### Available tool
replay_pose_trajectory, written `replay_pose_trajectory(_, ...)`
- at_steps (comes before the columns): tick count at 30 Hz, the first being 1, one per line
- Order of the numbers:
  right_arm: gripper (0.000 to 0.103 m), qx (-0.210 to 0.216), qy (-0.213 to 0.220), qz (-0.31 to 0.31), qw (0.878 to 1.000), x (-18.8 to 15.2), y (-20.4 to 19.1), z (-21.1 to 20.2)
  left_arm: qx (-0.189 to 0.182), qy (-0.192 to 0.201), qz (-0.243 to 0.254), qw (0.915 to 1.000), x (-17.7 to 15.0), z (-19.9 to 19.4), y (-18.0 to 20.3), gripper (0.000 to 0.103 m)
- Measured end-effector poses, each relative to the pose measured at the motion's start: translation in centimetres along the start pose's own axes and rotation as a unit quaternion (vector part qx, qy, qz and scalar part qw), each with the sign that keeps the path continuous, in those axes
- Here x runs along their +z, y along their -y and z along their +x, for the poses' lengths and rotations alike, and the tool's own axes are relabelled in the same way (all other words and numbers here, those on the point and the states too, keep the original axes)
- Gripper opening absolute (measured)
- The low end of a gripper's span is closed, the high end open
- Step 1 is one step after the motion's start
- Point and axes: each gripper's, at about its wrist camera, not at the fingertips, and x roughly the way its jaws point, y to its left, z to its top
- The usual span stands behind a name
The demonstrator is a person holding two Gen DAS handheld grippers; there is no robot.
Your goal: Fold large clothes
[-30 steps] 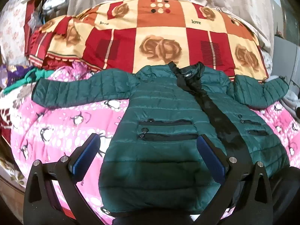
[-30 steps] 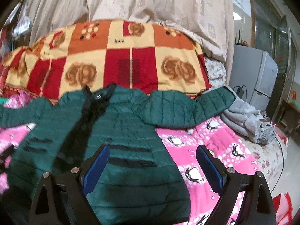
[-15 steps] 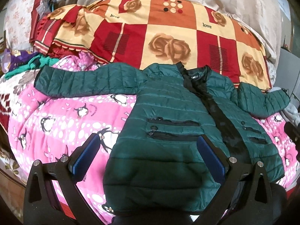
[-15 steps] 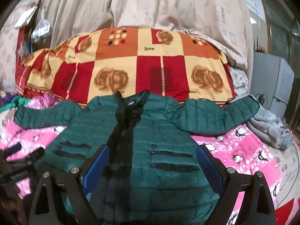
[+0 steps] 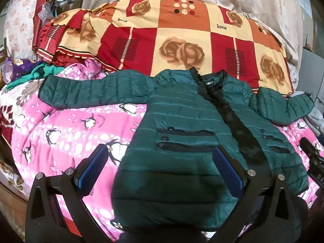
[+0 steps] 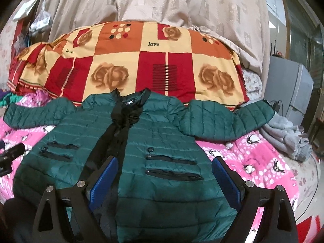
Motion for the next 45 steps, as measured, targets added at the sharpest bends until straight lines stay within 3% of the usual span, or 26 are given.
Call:
replay_pose_trajectory(12, 0.092, -0.001, -0.003, 0.003, 1.000, -0.1, 0.3, 0.2, -0.057, 0.002, -0.025, 0.9981, -0.1, -0.3, -0.2, 0.103)
replay_pose_trajectory(20, 0.092, -0.001, -0.003, 0.003, 1.000, -0.1, 0.4, 0.2, -0.017, -0.016, -0.009, 0.9997, -0.2, 0.4, 0.4, 0.103)
replay_pose_trajectory(45, 0.092, 0.000, -0.004, 0.004, 1.000, -0.2, 0.6, 0.3, -0.013, -0.026, -0.009, 0.9995, -0.3, 0.7, 0.0, 0.103)
